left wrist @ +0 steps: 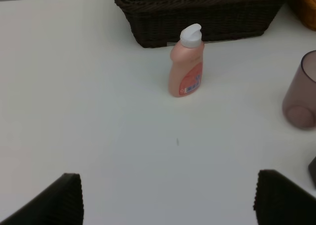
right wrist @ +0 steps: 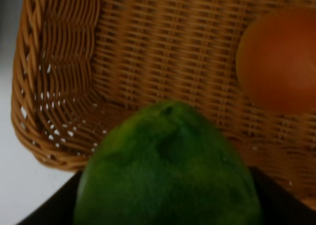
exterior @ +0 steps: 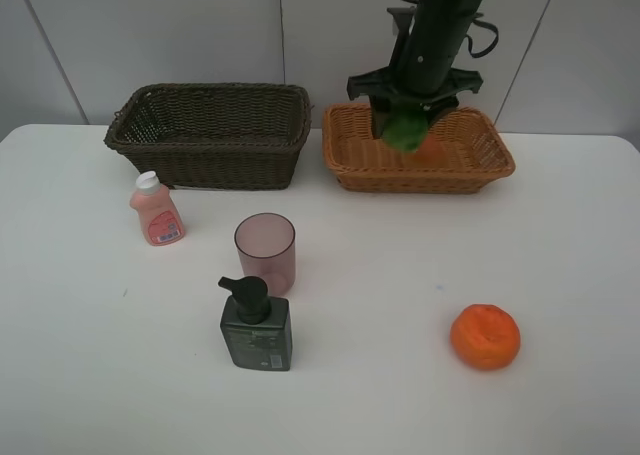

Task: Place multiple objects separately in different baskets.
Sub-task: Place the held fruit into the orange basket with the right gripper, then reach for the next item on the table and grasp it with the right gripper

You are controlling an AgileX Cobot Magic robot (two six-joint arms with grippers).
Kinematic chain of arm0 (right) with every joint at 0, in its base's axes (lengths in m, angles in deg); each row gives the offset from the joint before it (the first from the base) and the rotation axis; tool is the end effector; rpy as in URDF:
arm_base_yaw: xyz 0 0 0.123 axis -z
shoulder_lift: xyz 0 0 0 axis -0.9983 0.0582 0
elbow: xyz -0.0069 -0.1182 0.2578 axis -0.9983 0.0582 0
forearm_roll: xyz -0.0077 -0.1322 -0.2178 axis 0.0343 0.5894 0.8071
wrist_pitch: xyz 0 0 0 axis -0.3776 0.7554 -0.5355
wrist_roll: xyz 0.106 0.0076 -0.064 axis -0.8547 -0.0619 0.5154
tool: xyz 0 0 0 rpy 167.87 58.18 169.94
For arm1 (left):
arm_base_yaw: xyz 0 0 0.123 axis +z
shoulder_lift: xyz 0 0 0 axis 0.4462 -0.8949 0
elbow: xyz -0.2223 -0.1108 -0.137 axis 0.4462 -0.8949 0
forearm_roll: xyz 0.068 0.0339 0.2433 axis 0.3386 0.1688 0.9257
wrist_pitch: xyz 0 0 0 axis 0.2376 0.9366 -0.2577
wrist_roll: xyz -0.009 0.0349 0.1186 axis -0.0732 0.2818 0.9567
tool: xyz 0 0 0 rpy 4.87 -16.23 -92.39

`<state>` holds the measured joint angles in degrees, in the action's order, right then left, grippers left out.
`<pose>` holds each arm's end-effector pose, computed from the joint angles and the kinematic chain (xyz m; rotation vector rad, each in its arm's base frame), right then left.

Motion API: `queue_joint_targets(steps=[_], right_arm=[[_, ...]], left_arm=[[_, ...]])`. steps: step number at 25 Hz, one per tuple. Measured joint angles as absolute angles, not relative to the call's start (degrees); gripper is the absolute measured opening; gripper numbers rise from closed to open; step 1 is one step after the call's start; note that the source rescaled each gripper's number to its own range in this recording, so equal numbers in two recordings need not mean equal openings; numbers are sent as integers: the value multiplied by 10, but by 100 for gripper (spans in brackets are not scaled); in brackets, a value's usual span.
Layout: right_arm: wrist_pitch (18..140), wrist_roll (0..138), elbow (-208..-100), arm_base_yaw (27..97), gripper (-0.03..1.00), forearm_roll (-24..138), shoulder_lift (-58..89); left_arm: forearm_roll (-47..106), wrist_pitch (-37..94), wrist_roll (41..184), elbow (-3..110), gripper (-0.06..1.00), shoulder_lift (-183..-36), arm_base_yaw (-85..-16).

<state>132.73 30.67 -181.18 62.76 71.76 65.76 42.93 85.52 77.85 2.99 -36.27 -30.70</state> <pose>0.4388 0.1804 0.1922 -0.2633 2.8296 -0.0144 0.0267 -0.0020 0.2662 0.0626 2.0294 -0.0537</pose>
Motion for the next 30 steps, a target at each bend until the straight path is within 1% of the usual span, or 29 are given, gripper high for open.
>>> queue_joint_targets(steps=[6,12,19,20,21,22,24,25,27,28,30], right_arm=[[1250,320,-1872,628,5,717,739],[1182,321,-1875,628,5,729,780],[1156,322,-1875,628,5,745,785],[1156,322,-1875,628,11,745,785],[1158,322,-1875,628,21,745,785],[1160,322,-1875,628,33,745,785],[1165,322,-1875,628,62,745,785],[1168,322,-1875,628,72,745,785],[1178,322,-1875,628,82,745,780],[1184,322,-1875,628,84,744,774],[1204,322,-1875,628,86,743,760]], left_arm=[[429,855,779,30,89,-363,-307],[429,855,779,30,89,-363,-307],[429,855,779,30,89,-363,-307],[429,855,779,30,89,-363,-307],[429,855,779,30,89,-363,-307],[429,855,779,30,89,-363,-307],[429,855,779,30,89,-363,-307],[429,855,779,30,89,-363,-307],[429,855,779,30,89,-363,-307],[429,855,779,30,89,-363,-307],[429,855,779,30,89,-363,-307]])
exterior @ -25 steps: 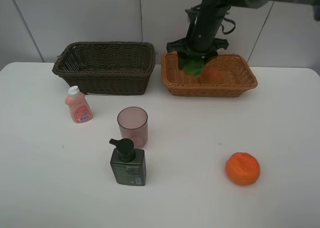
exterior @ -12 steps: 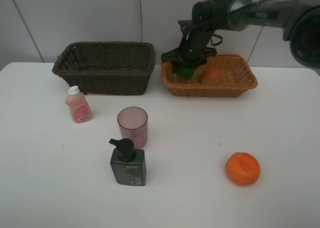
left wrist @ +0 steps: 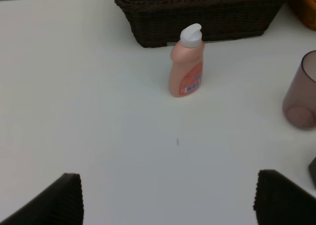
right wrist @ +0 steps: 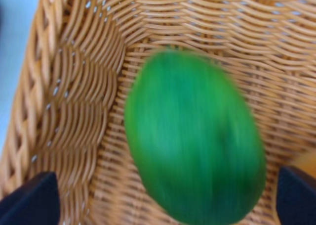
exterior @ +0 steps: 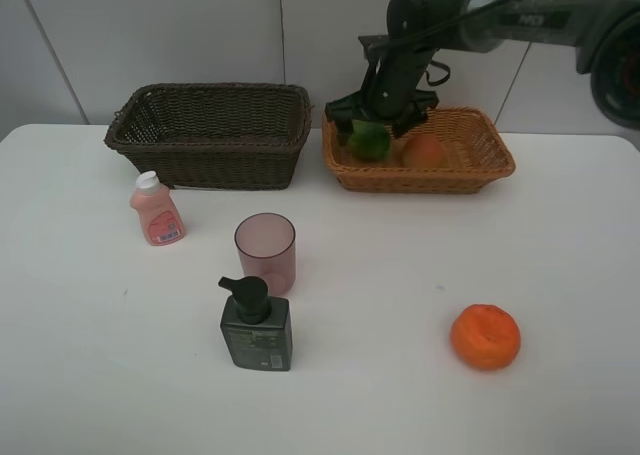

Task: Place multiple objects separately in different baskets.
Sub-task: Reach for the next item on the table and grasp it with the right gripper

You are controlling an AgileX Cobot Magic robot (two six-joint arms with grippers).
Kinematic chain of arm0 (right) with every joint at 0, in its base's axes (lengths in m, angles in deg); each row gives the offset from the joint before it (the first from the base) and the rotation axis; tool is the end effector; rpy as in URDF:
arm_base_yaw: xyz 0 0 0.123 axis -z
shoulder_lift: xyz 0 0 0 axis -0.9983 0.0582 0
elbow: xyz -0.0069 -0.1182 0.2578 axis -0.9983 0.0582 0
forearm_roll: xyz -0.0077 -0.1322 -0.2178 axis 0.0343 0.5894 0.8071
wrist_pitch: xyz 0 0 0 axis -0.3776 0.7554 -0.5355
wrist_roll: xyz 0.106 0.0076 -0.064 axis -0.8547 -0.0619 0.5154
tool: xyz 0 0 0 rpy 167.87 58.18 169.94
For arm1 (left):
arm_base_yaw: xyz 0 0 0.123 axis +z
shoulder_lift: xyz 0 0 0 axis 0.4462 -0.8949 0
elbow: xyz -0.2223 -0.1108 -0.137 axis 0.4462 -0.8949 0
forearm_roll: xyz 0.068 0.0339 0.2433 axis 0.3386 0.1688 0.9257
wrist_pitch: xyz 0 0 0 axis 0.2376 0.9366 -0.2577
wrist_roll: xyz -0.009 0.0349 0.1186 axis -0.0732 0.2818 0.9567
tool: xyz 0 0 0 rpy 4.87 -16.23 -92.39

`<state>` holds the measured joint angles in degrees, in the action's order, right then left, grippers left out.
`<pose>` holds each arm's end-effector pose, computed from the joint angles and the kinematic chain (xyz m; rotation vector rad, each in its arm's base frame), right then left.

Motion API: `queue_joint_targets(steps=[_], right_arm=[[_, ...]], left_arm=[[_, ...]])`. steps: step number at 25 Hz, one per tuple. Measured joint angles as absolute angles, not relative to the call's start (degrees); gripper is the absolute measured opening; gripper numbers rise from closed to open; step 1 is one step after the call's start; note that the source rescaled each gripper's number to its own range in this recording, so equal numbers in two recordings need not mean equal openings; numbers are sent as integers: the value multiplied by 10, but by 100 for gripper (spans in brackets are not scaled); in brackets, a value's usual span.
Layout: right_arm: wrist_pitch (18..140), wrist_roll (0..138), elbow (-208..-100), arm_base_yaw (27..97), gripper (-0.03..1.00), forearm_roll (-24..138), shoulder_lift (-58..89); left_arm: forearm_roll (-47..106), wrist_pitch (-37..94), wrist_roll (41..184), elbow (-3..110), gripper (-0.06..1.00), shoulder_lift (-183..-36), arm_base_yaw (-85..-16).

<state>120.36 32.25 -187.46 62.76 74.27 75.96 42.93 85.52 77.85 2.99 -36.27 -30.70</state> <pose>0.4854 0.1983 0.1452 -0.3350 2.6713 0.0024 0.0267 -0.0020 0.2662 0.0626 2.0294 -0.0537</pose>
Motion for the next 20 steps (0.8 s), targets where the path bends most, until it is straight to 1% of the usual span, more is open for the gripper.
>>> queue_joint_targets(steps=[4,8,11,14,20], right_arm=[[1278,346,-1867,628,88,719,714],[1306,377,-1796,627,88,695,642],[1295,381,-1698,625,88,693,574],[1275,397,-1578,618,88,681,499],[1259,465,-1395,593,88,677,363]], left_arm=[[429,855,779,30,89,-363,-307],[429,855,779,30,89,-363,-307],[429,855,779,30,89,-363,-307],[429,855,779,30,89,-363,-307],[429,855,779,30,89,-363,-307]])
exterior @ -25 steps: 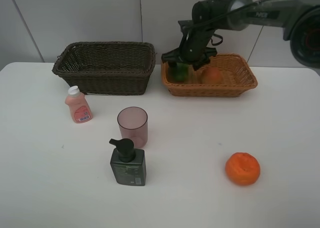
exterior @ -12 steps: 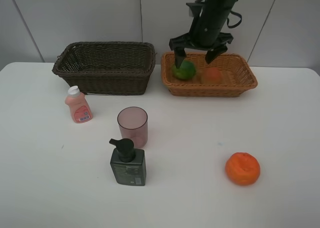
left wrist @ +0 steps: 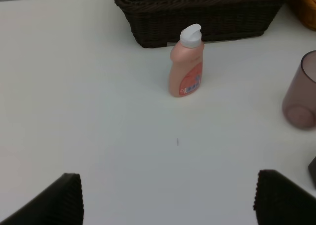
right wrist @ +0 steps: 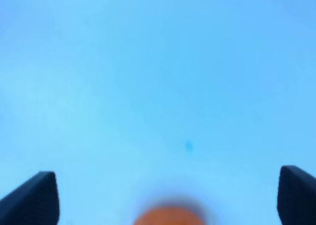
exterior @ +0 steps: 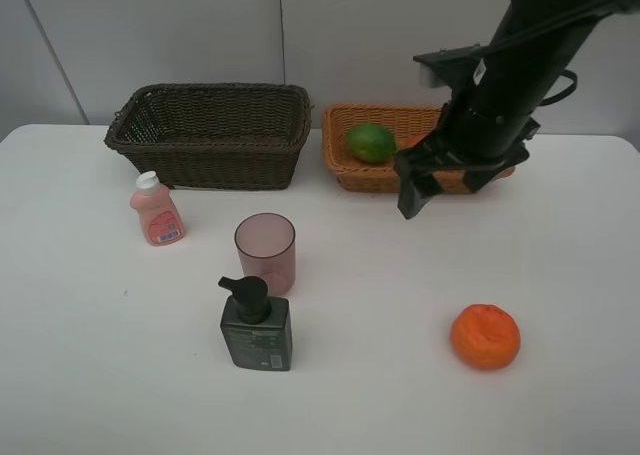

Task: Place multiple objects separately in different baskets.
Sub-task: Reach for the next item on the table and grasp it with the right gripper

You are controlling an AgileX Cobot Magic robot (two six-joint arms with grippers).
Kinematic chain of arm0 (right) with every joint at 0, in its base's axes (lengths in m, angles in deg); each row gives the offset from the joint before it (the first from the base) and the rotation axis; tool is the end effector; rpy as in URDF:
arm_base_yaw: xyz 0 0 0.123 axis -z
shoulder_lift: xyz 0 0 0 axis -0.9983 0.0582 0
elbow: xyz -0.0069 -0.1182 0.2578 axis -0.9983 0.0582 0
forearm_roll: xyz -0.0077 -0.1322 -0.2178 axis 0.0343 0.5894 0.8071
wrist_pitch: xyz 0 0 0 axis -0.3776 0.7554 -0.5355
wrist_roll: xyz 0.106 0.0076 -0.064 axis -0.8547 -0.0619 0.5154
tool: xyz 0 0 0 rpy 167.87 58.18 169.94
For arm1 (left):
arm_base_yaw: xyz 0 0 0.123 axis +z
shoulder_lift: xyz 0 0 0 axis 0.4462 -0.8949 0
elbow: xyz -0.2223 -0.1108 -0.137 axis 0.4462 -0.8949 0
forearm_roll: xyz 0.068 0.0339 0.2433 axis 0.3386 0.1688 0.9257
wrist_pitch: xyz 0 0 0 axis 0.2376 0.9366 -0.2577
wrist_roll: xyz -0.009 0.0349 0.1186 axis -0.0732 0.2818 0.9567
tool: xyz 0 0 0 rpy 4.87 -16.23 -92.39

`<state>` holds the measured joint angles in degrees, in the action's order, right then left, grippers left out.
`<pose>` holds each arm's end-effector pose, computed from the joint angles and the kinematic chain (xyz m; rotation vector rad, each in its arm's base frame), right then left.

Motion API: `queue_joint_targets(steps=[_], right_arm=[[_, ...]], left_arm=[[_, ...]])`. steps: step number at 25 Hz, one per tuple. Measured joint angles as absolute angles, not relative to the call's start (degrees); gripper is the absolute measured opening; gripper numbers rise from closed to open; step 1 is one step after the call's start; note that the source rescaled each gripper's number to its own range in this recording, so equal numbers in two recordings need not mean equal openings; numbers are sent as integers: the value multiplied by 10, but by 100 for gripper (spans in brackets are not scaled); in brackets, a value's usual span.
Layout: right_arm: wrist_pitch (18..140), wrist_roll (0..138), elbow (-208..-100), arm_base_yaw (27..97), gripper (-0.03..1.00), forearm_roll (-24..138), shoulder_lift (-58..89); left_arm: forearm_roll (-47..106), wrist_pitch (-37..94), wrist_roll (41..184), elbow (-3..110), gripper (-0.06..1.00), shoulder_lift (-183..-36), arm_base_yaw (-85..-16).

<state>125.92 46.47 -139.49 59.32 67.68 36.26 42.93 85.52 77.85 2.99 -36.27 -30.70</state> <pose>0.2883 0.1438 0.2000 -0.7374 2.8585 0.0068 0.0267 -0.0020 0.2662 0.0626 2.0294 -0.0537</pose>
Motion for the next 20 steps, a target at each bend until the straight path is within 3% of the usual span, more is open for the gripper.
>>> queue_joint_targets(steps=[11,20], right_arm=[[1198,718,-1182,588,88,651,270],[1156,677,-1129,587,88,671,270]], left_arm=[[429,855,779,30,89,-363,-307],[429,855,779,30,89,-363,-307]])
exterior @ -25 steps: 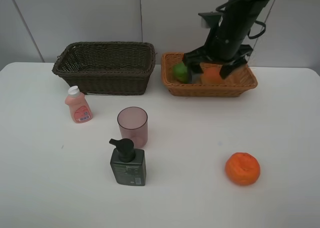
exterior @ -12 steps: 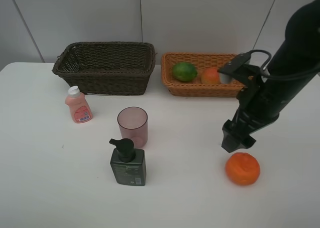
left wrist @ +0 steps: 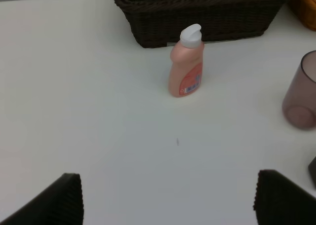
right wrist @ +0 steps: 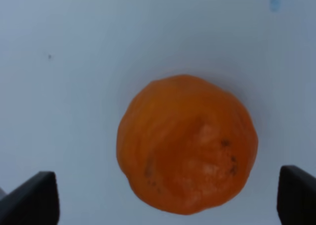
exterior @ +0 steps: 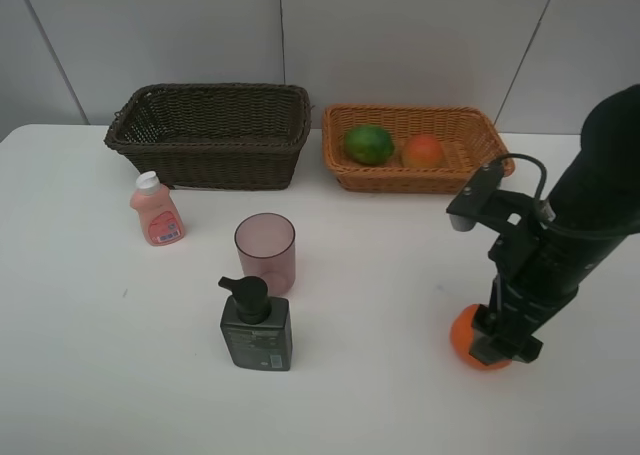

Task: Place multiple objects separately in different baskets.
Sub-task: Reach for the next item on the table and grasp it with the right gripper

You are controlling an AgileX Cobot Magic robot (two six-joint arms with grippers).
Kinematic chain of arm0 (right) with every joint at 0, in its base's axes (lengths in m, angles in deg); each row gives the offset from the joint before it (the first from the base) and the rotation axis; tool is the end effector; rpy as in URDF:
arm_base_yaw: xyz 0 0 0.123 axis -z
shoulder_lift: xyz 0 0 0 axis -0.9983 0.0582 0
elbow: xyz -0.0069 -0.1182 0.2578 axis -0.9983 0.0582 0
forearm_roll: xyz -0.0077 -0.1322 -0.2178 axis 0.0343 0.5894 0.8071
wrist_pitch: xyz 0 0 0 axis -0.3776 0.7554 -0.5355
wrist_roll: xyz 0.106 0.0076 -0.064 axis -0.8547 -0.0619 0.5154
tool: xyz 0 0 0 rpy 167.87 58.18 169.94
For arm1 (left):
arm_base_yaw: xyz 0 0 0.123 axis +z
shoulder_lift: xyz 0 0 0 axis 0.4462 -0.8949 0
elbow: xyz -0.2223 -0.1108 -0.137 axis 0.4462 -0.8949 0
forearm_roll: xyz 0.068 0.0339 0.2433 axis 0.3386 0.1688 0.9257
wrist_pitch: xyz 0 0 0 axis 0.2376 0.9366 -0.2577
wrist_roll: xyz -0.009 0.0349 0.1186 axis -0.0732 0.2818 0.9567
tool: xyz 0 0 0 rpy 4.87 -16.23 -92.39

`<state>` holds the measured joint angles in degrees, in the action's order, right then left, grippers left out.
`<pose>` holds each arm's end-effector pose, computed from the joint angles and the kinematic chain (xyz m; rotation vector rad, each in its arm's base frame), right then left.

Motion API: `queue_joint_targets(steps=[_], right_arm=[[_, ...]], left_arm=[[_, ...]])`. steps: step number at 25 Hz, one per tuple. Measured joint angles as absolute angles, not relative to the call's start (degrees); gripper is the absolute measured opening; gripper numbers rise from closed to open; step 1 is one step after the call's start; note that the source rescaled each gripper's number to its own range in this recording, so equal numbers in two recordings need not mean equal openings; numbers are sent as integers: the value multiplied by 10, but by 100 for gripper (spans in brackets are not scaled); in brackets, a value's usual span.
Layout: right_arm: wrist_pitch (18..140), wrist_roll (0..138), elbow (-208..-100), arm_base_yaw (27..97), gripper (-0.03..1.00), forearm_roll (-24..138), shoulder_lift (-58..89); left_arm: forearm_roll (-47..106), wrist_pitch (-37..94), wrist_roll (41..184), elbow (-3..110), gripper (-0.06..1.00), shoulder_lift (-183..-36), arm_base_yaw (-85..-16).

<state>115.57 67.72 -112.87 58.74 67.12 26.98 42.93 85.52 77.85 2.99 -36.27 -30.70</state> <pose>0.2020 0.1035 0.1350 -1.3218 2.7782 -0.0349 0.0267 -0.0020 0.2662 0.0626 2.0294 -0.0537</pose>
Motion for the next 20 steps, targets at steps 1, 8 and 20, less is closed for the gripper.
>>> queue_joint_targets(steps=[1,8,20], right_arm=[[1144,672,-1123,587,88,673,270],[1074,666,-1074,587,88,673,269],[996,665,-1042,587,88,672,274]], left_arm=[[429,855,779,30,89,-363,-307],[429,855,779,30,89,-363,-307],[429,855,779,30,89,-363,-307]])
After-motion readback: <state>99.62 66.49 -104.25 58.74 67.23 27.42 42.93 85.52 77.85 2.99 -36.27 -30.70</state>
